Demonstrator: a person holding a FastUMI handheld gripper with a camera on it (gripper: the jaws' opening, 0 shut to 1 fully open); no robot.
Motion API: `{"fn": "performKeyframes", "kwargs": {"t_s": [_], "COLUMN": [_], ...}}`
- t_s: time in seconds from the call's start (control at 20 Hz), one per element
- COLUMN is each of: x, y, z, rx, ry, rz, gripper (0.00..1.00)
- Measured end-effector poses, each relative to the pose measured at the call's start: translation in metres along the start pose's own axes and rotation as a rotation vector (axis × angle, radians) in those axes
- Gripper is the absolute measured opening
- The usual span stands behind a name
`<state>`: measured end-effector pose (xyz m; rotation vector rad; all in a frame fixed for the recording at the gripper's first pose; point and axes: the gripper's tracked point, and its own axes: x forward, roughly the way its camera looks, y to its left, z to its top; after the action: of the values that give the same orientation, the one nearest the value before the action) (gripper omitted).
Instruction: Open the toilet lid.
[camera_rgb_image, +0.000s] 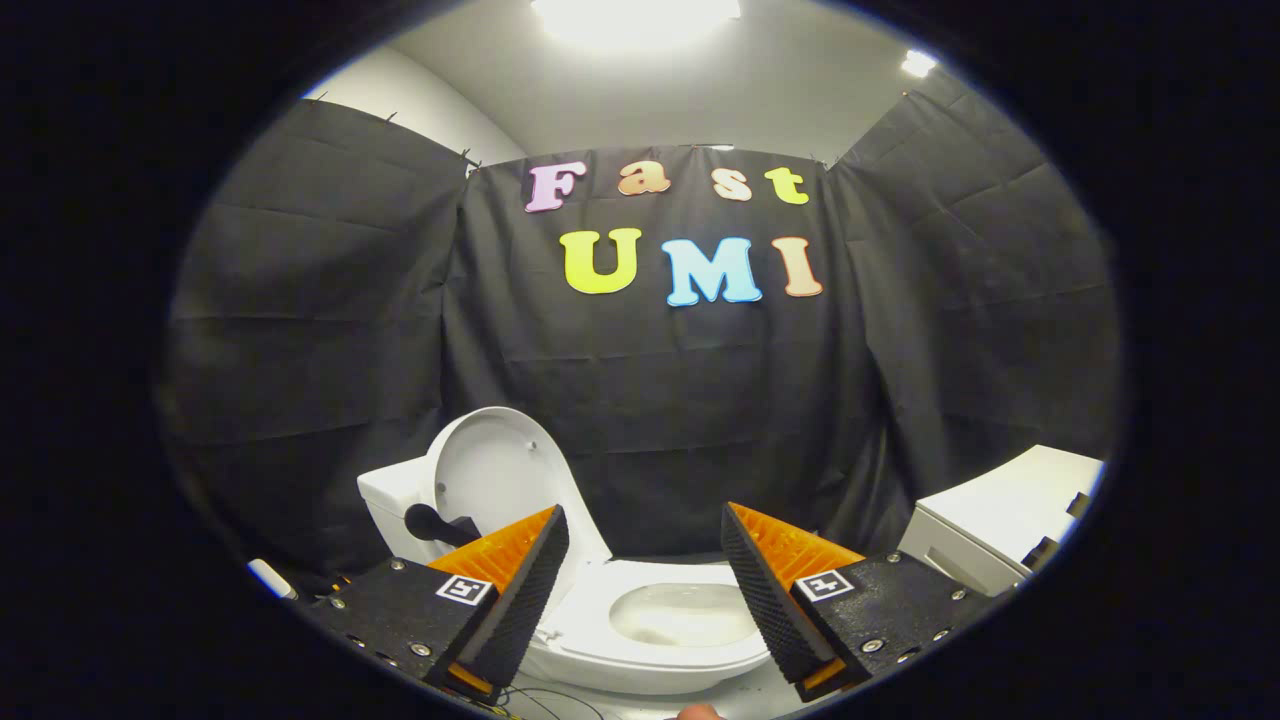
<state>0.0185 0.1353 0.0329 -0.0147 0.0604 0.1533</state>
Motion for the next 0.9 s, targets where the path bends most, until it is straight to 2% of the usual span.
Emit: {"fn": "performKeyframes", "kwargs": {"t_s": [0.4, 0.9], "x": [-0.034, -0.048], "y": [-0.049, -0.084], "z": [0.015, -0.006], "rx": [-0.047, -0.047], "ry": [-0.067, -0.037], "rz": [-0.059, -0.091], "gripper": [0.94, 0.94]}}
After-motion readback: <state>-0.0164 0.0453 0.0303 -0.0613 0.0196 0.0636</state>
